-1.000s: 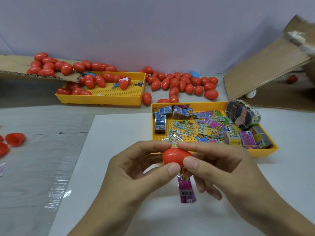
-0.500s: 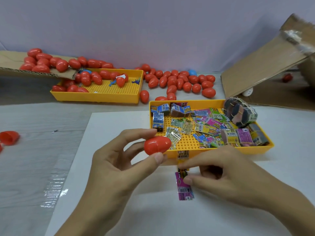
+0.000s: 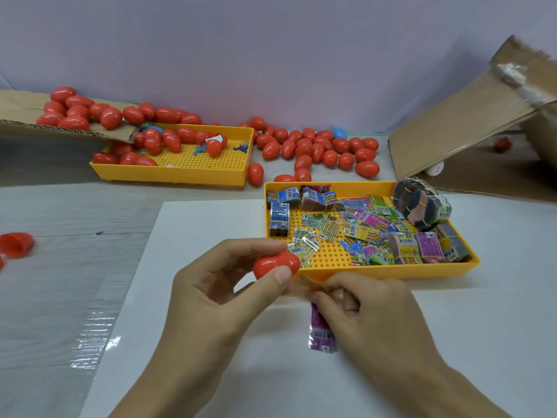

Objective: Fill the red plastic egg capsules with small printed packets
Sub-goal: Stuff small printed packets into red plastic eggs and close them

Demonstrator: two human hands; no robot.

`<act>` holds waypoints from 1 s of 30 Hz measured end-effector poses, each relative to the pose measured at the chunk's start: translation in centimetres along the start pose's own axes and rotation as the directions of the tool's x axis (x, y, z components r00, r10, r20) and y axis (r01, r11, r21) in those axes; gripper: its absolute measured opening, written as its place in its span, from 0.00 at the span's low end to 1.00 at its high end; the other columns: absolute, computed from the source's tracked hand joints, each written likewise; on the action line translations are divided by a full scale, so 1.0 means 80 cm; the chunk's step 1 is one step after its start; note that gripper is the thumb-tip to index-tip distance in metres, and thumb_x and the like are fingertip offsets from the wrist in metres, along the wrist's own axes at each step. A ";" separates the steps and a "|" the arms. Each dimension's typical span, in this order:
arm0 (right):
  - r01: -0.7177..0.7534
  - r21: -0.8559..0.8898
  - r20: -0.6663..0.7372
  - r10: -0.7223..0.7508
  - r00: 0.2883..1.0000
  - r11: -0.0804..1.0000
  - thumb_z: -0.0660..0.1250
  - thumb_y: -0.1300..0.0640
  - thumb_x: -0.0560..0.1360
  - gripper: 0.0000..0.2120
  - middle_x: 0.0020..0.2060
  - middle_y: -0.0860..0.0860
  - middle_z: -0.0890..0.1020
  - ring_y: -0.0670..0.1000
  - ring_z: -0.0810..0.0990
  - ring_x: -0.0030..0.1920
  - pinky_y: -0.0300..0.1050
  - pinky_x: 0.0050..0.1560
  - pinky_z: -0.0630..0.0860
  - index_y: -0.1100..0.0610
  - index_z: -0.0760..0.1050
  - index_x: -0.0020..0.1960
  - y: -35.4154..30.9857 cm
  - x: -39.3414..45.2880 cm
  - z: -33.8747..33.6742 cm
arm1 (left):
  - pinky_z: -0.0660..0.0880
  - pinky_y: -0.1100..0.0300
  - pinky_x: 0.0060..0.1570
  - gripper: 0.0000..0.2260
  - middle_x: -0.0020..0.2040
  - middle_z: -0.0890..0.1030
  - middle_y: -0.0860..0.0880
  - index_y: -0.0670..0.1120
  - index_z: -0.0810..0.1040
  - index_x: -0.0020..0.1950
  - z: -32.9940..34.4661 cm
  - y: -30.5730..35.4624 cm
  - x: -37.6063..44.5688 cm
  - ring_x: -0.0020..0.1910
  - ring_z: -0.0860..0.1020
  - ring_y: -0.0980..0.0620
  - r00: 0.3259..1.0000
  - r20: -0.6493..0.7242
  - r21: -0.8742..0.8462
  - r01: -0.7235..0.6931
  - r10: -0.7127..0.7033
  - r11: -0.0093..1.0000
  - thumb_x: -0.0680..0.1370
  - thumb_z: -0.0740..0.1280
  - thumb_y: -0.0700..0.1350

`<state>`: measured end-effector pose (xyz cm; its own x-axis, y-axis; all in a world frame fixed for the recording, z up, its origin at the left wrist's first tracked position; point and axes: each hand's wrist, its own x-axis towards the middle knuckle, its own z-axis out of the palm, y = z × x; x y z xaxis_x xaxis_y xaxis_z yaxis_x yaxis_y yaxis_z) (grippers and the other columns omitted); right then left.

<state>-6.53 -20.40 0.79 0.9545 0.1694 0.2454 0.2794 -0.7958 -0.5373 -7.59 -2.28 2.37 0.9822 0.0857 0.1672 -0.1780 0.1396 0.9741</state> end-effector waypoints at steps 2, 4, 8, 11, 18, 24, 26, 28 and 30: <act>-0.010 0.220 -0.008 0.012 1.000 0.975 0.77 0.55 0.70 0.09 0.20 0.44 0.64 0.44 0.63 0.25 0.39 0.28 0.64 0.53 0.79 0.35 0.003 0.004 -0.004 | 0.81 0.61 0.42 0.12 0.48 0.86 0.45 0.50 0.86 0.47 0.002 0.000 -0.001 0.46 0.84 0.45 1.000 -0.005 -0.003 -0.012 0.012 1.000 0.65 0.74 0.50; -0.078 0.541 0.073 0.045 0.996 0.838 0.76 0.54 0.70 0.07 0.20 0.45 0.61 0.42 0.59 0.24 0.30 0.27 0.60 0.55 0.82 0.36 0.001 0.009 -0.020 | 0.81 0.59 0.42 0.09 0.49 0.85 0.44 0.50 0.87 0.46 0.003 0.000 -0.001 0.46 0.84 0.44 0.999 0.001 -0.004 -0.049 0.049 0.999 0.68 0.71 0.49; -0.209 0.725 0.261 0.019 0.965 0.656 0.76 0.51 0.67 0.10 0.22 0.48 0.59 0.46 0.56 0.24 0.30 0.26 0.60 0.58 0.85 0.40 -0.001 0.011 -0.041 | 0.82 0.58 0.44 0.08 0.51 0.82 0.47 0.48 0.85 0.45 0.007 0.002 -0.004 0.50 0.82 0.44 0.992 0.072 0.061 -0.109 0.105 0.992 0.72 0.67 0.48; -0.176 0.712 0.286 -0.052 0.957 0.680 0.76 0.48 0.67 0.09 0.22 0.49 0.59 0.45 0.56 0.25 0.30 0.26 0.60 0.53 0.86 0.40 -0.007 0.008 -0.044 | 0.79 0.65 0.45 0.09 0.51 0.81 0.50 0.49 0.85 0.46 0.013 0.002 -0.010 0.53 0.81 0.47 0.986 0.132 0.153 -0.118 0.098 0.981 0.72 0.68 0.50; -0.207 0.682 0.336 -0.049 0.940 0.702 0.77 0.48 0.69 0.17 0.22 0.50 0.58 0.47 0.56 0.25 0.34 0.26 0.57 0.60 0.79 0.32 -0.005 0.008 -0.043 | 0.79 0.65 0.44 0.13 0.52 0.80 0.52 0.50 0.86 0.45 0.016 0.010 -0.013 0.53 0.81 0.51 0.975 0.222 0.143 -0.037 0.005 0.989 0.67 0.73 0.56; -0.225 0.673 0.368 -0.055 0.928 0.704 0.76 0.46 0.67 0.16 0.21 0.49 0.59 0.47 0.56 0.25 0.36 0.26 0.57 0.56 0.79 0.31 -0.004 0.007 -0.046 | 0.83 0.54 0.44 0.11 0.47 0.82 0.51 0.46 0.87 0.40 0.014 -0.002 -0.010 0.49 0.83 0.49 0.985 0.163 0.103 0.034 -0.051 0.994 0.68 0.71 0.52; -0.211 0.663 0.366 -0.065 0.928 0.718 0.76 0.43 0.65 0.16 0.21 0.48 0.60 0.47 0.57 0.25 0.37 0.26 0.57 0.53 0.78 0.29 -0.005 0.005 -0.046 | 0.82 0.55 0.42 0.10 0.47 0.82 0.51 0.45 0.86 0.39 0.015 -0.003 -0.009 0.46 0.84 0.48 0.983 0.158 0.026 0.091 -0.094 0.996 0.68 0.71 0.51; -0.188 0.657 0.353 -0.077 0.933 0.730 0.76 0.41 0.65 0.16 0.21 0.46 0.61 0.46 0.58 0.24 0.35 0.26 0.58 0.52 0.77 0.29 -0.006 0.004 -0.045 | 0.81 0.57 0.40 0.10 0.47 0.82 0.49 0.44 0.85 0.38 0.017 -0.002 -0.008 0.43 0.84 0.46 0.978 0.168 -0.027 0.132 -0.126 0.991 0.68 0.71 0.50; -0.183 0.658 0.345 -0.077 0.935 0.731 0.76 0.40 0.63 0.16 0.20 0.45 0.62 0.45 0.59 0.24 0.34 0.25 0.59 0.53 0.80 0.31 -0.006 0.004 -0.046 | 0.81 0.57 0.38 0.10 0.46 0.82 0.49 0.43 0.85 0.36 0.018 -0.001 -0.009 0.41 0.84 0.46 0.976 0.160 -0.065 0.161 -0.149 0.985 0.67 0.72 0.50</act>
<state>-6.72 -22.08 4.11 0.9073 0.4205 -0.0079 0.0983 -0.2301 -0.9682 -8.18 -3.76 2.37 0.9946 -0.0949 0.0426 -0.0214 0.2150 0.9764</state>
